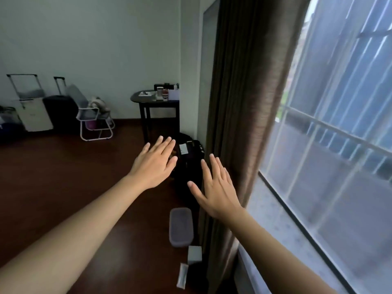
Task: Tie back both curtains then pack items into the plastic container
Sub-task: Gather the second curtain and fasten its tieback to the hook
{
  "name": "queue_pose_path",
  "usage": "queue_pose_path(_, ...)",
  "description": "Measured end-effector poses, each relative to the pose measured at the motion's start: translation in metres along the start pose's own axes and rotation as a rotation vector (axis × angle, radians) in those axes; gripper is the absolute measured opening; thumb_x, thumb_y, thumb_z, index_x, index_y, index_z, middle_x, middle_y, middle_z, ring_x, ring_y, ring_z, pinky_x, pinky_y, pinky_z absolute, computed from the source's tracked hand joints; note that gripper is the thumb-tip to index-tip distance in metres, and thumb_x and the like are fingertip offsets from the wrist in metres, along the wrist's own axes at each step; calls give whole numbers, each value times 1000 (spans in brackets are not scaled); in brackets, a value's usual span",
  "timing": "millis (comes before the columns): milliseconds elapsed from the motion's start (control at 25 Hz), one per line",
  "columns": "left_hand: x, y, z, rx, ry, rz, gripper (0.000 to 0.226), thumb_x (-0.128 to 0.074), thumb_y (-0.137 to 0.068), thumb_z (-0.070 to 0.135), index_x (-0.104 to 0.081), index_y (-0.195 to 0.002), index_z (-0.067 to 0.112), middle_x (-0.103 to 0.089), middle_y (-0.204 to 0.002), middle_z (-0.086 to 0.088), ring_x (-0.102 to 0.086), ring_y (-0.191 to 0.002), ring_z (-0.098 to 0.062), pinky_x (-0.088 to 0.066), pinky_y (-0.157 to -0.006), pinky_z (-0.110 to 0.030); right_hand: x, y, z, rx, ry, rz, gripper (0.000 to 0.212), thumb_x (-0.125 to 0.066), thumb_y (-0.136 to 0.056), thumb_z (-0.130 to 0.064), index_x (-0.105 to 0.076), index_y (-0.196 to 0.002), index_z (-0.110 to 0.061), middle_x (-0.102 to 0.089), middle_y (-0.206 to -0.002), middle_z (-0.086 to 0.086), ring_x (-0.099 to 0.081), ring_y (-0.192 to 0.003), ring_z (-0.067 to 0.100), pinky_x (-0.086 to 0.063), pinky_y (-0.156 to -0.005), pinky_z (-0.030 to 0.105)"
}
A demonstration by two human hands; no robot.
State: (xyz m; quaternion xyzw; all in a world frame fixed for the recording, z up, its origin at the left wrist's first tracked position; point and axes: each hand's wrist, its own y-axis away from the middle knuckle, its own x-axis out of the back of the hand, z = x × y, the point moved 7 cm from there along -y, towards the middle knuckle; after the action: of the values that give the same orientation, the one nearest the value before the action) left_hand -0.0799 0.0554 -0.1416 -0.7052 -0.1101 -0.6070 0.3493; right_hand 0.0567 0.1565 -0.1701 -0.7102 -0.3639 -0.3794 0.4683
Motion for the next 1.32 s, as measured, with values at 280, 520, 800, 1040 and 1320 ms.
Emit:
queue_pose_path(280,-62,-191,-88,8,43,-14,57,-21,-100,42,-8,-150,17,-7,-159,2,2,-146,-14,-8,-118,-39,-76,-182,54,-141,-126,2,84,-11,-82,-70,0,-151,-22,13,-159,2,13,-146,17,7,-111,28)
queue_pose_path(520,-102,-311,-123,-118,141,47,64,-15,-95,51,-14,-150,17,-13,-158,1,-4,-146,-15,-13,-117,-40,-134,-286,97,-293,-240,28,77,-23,-88,-65,6,-149,-29,29,-154,-7,16,-145,15,-3,-119,37)
queue_pose_path(800,-146,-414,-67,-611,605,89,55,-26,-92,48,-34,-142,28,-19,-156,-8,-13,-144,-16,-23,-112,-36,-162,-313,148,-581,-34,367,75,-17,-85,-74,-21,-147,-33,18,-157,-7,-6,-147,20,-28,-114,45)
queue_pose_path(1040,-168,-456,-28,-1013,878,61,47,-52,-92,35,-40,-137,35,0,-158,-15,-52,-124,-18,-42,-87,-23,-173,-329,135,-883,237,590,62,-35,-91,-59,-38,-141,-23,6,-158,11,-5,-145,22,-18,-115,34)
queue_pose_path(1320,-165,-476,-3,-1094,1094,8,51,-57,-88,6,-47,-135,23,-21,-151,-19,-46,-127,-27,-39,-103,-27,-153,-350,145,-1085,324,412,71,-44,-88,-51,-23,-148,-21,13,-157,15,2,-146,31,-3,-114,30)
